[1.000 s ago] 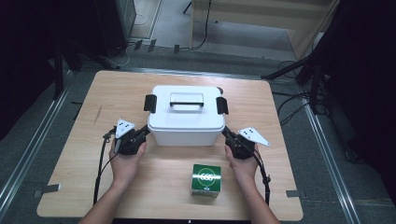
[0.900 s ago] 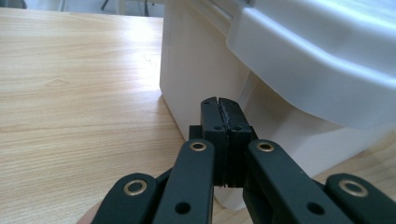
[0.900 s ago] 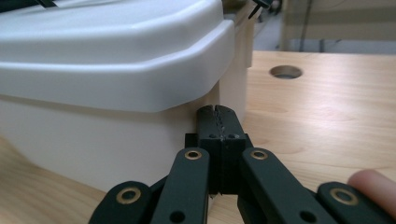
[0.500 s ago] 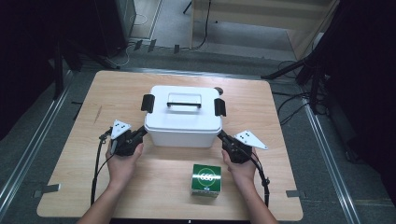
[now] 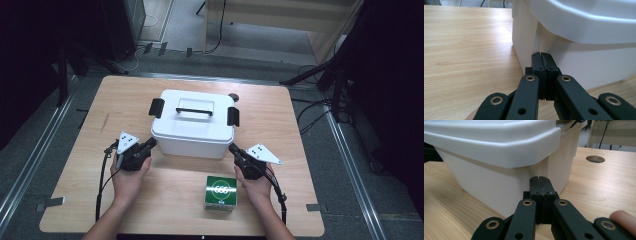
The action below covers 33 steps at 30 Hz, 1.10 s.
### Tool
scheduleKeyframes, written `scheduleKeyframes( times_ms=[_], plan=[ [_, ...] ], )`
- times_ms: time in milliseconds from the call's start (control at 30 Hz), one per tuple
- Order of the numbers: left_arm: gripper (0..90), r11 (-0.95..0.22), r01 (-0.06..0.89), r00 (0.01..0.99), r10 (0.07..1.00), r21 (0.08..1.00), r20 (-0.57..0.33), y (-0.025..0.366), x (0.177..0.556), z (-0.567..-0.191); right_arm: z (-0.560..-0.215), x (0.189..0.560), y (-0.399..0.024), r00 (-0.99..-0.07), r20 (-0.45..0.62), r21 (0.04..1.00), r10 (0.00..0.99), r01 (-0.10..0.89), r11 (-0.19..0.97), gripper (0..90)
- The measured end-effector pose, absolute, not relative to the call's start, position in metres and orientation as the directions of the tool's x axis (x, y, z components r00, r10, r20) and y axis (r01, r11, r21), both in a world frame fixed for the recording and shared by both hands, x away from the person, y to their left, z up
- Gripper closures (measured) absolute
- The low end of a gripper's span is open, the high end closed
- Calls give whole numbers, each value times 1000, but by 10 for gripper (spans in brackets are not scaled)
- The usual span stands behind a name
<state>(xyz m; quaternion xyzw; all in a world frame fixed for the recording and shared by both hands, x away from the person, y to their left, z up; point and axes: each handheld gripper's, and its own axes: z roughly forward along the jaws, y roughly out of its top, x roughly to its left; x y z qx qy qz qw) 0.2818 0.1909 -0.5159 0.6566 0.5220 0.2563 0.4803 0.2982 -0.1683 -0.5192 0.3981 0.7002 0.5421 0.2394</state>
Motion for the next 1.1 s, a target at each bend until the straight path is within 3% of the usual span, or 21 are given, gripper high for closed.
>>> scheduleKeyframes(
  times_ms=[100,133,267,433,633,1100],
  plan=[
    [900,4,449,284,948,894,-146,190,284,-518,-519,300,-167,-550,67,949,832,292,117,900],
    [900,42,462,252,952,886,-176,195,290,-521,-519,304,-171,-501,81,946,862,311,92,900],
    [900,81,474,222,953,877,-208,201,299,-524,-522,317,-179,-461,109,941,881,332,57,900],
    [900,59,474,288,932,879,-218,197,313,-527,-528,332,-173,-488,176,928,855,371,21,900],
    [900,97,475,298,917,875,-264,200,317,-530,-528,337,-163,-501,225,924,836,382,-19,900],
    [900,65,476,331,911,877,-247,205,293,-534,-531,321,-164,-537,221,926,814,377,-2,900]
  ],
)
